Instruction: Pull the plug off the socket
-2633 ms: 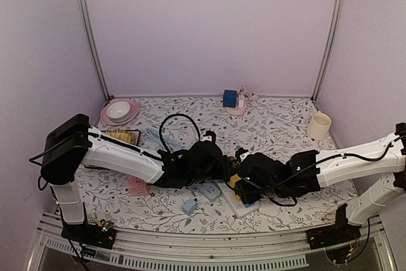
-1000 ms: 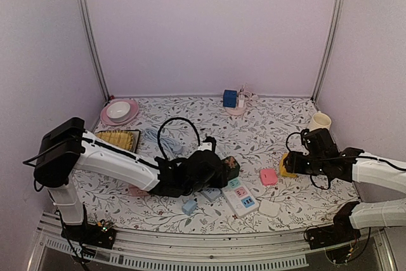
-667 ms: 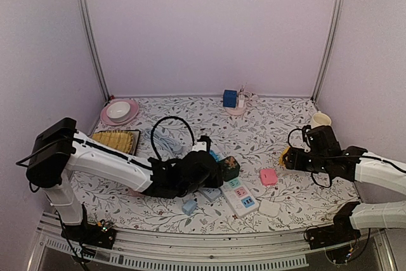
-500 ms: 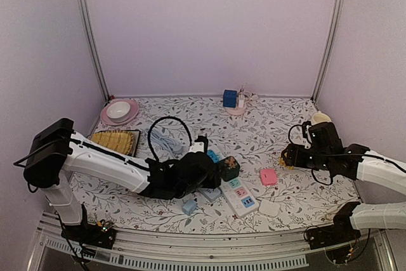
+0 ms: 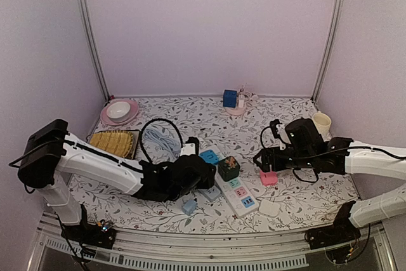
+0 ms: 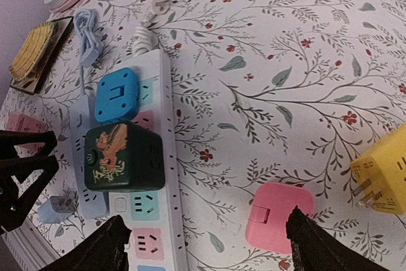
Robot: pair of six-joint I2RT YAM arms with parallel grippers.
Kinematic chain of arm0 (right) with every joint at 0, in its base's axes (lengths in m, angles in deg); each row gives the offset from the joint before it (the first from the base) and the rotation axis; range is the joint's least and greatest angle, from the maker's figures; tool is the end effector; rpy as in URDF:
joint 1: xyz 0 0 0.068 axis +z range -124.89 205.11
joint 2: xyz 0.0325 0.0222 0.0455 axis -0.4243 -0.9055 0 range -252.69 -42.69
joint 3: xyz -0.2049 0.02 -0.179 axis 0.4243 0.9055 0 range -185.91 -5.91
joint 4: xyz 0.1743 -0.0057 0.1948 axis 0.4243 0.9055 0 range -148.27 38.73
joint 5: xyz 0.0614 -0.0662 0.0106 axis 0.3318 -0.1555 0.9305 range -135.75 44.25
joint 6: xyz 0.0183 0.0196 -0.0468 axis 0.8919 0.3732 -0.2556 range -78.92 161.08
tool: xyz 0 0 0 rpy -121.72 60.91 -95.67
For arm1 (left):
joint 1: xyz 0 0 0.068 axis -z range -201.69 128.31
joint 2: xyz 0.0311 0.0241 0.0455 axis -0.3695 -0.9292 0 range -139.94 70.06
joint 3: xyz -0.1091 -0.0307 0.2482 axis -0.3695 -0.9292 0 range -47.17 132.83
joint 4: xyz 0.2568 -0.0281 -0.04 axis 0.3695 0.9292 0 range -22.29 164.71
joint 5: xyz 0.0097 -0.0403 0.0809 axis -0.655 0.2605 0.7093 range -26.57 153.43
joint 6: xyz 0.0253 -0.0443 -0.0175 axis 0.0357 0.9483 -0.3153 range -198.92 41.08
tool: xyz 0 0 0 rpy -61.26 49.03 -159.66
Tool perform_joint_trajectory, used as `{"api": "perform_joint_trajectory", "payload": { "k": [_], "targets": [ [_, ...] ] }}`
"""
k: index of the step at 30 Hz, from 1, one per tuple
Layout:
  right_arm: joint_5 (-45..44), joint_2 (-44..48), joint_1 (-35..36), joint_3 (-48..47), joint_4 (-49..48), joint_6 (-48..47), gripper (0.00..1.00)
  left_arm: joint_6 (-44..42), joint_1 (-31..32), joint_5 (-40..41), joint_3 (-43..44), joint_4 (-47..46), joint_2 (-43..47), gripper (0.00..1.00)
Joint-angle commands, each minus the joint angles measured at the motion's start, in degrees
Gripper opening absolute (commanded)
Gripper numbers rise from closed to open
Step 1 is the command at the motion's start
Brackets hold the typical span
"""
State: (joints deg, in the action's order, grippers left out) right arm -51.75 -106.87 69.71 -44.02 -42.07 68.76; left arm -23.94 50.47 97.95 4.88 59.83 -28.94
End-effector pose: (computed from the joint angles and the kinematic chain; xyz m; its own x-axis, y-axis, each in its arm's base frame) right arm 0.1681 0.1605 0.2238 -0.7230 -0.0641 -0.6879 -0.3472 0.8945 0.2815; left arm 0.1272 -0.3294 0.1711 -0.6427 -0.2054 -0.7380 0.2145 0.8766 -0.4308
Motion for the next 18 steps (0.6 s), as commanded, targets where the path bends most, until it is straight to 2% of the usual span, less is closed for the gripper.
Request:
{"api": "perform_joint_trajectory", "payload": {
  "k": [1, 7, 12, 18],
  "targets": [
    [-4.37, -6.20, 7.55, -5.73, -2.81, -3.51, 0.88, 2.22, 0.15, 1.70, -1.87, -0.72, 1.51, 0.57],
    [-8.93, -18.07, 14.61, -13.99, -1.11, -7.49, 0.88, 3.50, -2.80, -1.17, -4.42, -2.27, 2.31, 0.57],
    [-11.12, -25.52, 16.31, -18.89, 0.77, -7.82, 0.86, 3.94, -4.78, -4.47, -8.39, -6.24, 4.21, 0.57],
    [-13.51, -32.14, 17.59, -23.03, 3.04, -7.67, 0.77, 4.31, -5.01, -4.35, -10.02, -6.27, 5.36, 0.57]
  ]
}}
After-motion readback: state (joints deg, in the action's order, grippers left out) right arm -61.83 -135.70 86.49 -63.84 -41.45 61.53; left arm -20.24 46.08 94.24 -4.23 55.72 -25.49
